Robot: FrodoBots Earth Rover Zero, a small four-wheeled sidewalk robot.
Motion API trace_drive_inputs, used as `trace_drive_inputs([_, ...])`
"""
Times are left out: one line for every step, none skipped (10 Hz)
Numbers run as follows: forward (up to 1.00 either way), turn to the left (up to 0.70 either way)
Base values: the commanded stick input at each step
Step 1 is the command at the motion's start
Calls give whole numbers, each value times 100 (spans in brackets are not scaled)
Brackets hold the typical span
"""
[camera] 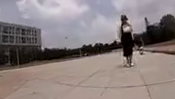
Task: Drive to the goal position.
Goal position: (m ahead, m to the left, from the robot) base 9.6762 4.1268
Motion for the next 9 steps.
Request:
trace_drive_inputs([60,0])
trace_drive_inputs([60,0])
trace_drive_inputs([60,0])
trace_drive_inputs([60,0])
trace_drive_inputs([60,0])
trace_drive_inputs([60,0])
trace_drive_inputs([60,0])
trace_drive_inputs([60,0])
trace_drive_inputs([60,0])
